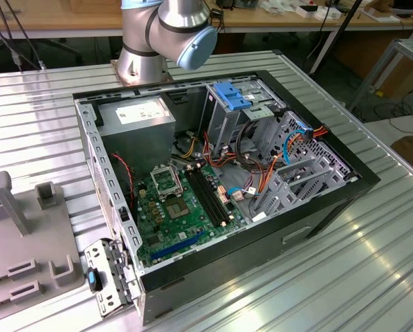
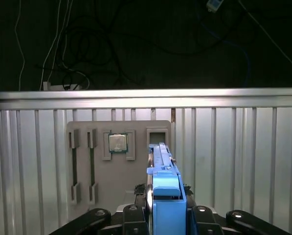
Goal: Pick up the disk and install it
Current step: 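Pick up the disk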
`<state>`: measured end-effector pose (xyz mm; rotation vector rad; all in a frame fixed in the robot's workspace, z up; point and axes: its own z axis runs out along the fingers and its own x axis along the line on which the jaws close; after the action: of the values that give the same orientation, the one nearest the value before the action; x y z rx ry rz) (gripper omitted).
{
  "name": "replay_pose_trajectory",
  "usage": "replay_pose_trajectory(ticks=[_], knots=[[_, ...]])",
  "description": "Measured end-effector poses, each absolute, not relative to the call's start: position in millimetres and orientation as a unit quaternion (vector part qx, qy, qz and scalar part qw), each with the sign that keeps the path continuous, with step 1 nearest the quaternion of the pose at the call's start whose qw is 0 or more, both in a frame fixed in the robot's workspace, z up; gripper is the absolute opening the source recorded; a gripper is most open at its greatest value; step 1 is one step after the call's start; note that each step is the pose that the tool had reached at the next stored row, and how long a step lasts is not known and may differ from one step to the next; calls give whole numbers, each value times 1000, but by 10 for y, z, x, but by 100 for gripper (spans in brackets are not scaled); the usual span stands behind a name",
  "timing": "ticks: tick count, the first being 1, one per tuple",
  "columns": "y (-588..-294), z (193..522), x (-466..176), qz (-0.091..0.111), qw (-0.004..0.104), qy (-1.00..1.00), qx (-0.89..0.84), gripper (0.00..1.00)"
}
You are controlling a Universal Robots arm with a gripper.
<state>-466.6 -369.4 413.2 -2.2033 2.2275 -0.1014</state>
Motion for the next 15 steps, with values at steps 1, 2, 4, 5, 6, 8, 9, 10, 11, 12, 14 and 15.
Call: replay_pose_trajectory(ticks=[1, 2, 4, 5, 6, 8, 9, 10, 11, 12, 14, 15], knots=[[-3694, 4153, -4666, -32, 4, 711, -703, 37], [-3694, 4167, -4666, -32, 4, 711, -703, 37], [-3694, 4208, -4666, -32, 3, 711, -703, 37], [-3694, 4223, -4666, -32, 4, 711, -703, 37], [-3694, 4239, -4666, -32, 4, 711, -703, 37], [-3694, 4291, -4666, -32, 3, 711, -703, 37], [-3694, 4306, -4666, -32, 3, 711, -703, 37], [-3694, 4323, -4666, -32, 3, 711, -703, 37], [-3694, 4337, -4666, -32, 3, 711, -703, 37], [-3694, 4354, -4666, -32, 3, 711, -703, 37], [-3694, 4388, -4666, -32, 3, 711, -703, 37], [-3694, 4406, -4666, -32, 3, 711, -703, 37]])
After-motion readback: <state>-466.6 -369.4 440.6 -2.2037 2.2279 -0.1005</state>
